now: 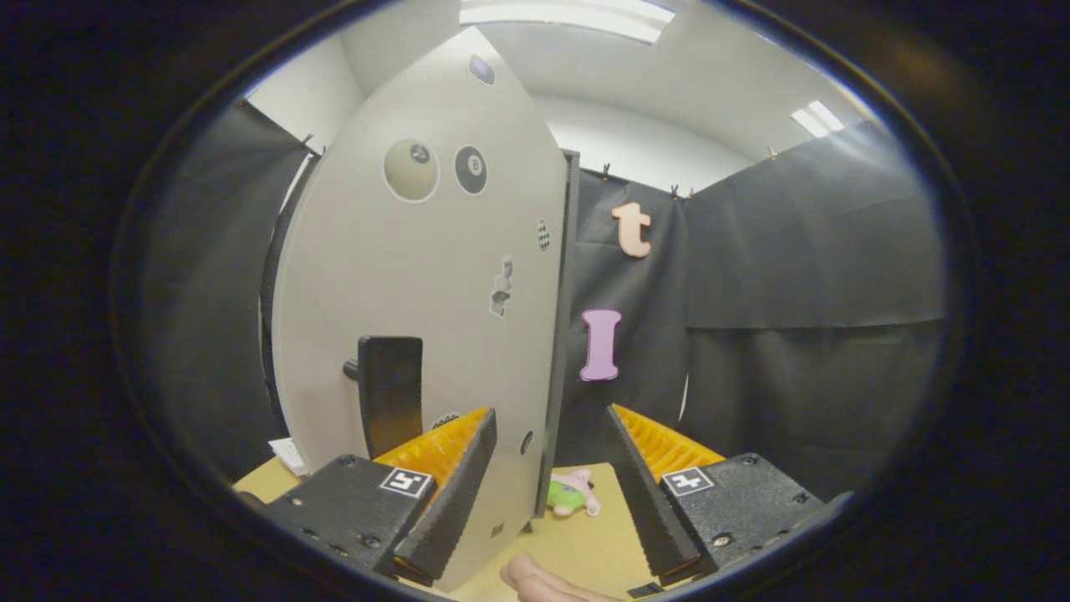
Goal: Open the shoe cabinet door, grab the shoes and put them into the shoe cabinet, then close the shoe cabinet door.
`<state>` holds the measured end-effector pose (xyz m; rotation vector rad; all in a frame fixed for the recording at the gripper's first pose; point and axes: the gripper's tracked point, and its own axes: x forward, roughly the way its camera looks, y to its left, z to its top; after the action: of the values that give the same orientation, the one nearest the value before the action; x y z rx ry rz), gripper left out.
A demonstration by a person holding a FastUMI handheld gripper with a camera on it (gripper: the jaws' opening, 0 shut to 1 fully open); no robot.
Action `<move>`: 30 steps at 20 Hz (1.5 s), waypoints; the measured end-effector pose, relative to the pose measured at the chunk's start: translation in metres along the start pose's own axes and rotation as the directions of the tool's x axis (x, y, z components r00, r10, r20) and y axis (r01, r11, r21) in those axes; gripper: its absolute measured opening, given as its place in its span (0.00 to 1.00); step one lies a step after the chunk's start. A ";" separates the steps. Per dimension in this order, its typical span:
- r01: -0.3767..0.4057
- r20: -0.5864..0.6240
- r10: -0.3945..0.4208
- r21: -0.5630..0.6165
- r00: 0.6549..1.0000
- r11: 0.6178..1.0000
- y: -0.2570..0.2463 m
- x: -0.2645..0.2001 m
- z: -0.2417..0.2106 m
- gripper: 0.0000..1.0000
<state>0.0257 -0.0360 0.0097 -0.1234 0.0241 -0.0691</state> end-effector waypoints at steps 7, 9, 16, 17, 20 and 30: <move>-0.115 -0.103 0.118 0.031 0.988 0.993 0.056 0.037 -0.027 0.89; -0.120 -0.125 0.124 0.034 0.984 0.992 0.059 0.042 -0.036 0.89; -0.183 -0.111 0.186 0.040 0.976 0.982 0.115 0.072 -0.043 0.88; -0.166 -0.106 0.168 0.035 0.980 0.986 0.111 0.073 -0.045 0.87; -0.159 -0.097 0.165 0.067 0.981 0.985 0.108 0.071 -0.045 0.87; -0.122 0.007 0.122 0.058 0.992 0.991 0.066 0.008 -0.035 0.87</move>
<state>0.0369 0.0241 -0.0329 -0.0639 0.0261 0.0528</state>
